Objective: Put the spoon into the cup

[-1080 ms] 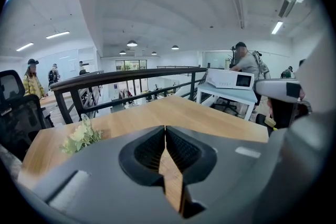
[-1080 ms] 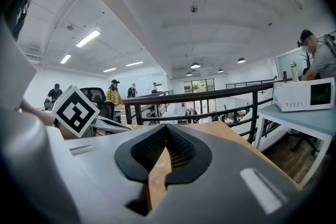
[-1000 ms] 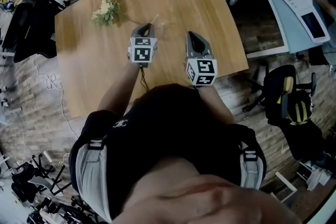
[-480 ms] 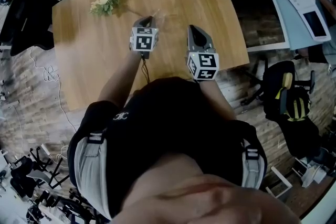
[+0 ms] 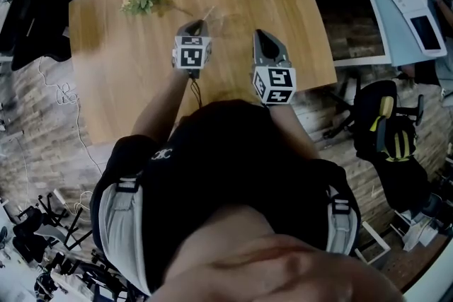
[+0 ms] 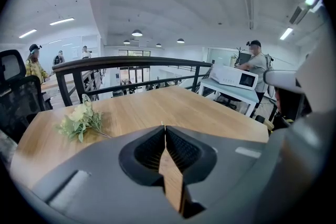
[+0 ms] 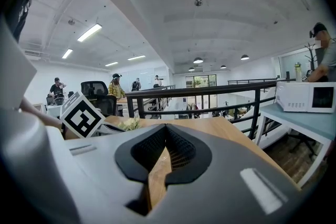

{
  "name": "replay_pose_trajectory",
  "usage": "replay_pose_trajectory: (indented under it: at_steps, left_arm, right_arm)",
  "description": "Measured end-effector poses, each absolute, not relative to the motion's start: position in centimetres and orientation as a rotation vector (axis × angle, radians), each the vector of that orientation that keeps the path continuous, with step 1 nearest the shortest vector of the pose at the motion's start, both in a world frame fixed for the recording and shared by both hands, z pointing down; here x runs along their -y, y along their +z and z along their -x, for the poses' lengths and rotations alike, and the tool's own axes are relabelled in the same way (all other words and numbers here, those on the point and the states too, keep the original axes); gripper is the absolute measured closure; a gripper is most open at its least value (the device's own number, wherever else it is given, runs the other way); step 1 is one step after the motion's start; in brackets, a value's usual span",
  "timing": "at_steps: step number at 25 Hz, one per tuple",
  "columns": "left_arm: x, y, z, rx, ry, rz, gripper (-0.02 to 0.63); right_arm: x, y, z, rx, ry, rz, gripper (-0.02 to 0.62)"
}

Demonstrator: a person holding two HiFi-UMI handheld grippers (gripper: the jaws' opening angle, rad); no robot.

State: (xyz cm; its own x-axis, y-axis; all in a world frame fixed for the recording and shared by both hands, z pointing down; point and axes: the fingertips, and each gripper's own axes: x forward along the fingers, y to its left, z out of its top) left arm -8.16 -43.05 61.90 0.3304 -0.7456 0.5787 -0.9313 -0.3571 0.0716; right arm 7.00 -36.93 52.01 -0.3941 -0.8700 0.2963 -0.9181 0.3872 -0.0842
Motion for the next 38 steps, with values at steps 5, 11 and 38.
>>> replay_pose_trajectory:
  at_steps: [5,11,38]
  left_arm:
    - [41.8,61.7,8.5,1.475,0.644,-2.209,0.588]
    - [41.4,62.0,8.8,1.470,0.649,-2.203,0.588]
    - [42.4,64.6,8.7,1.438,0.731,-2.154,0.588]
  right_arm:
    - [36.7,52.3,-6.6,2.443,0.351,-1.582,0.595]
    - [36.8,52.4,-6.3,2.444,0.352,-1.576,0.595]
    - [37.0,52.8,-7.4,2.408,0.366,-1.597,0.595]
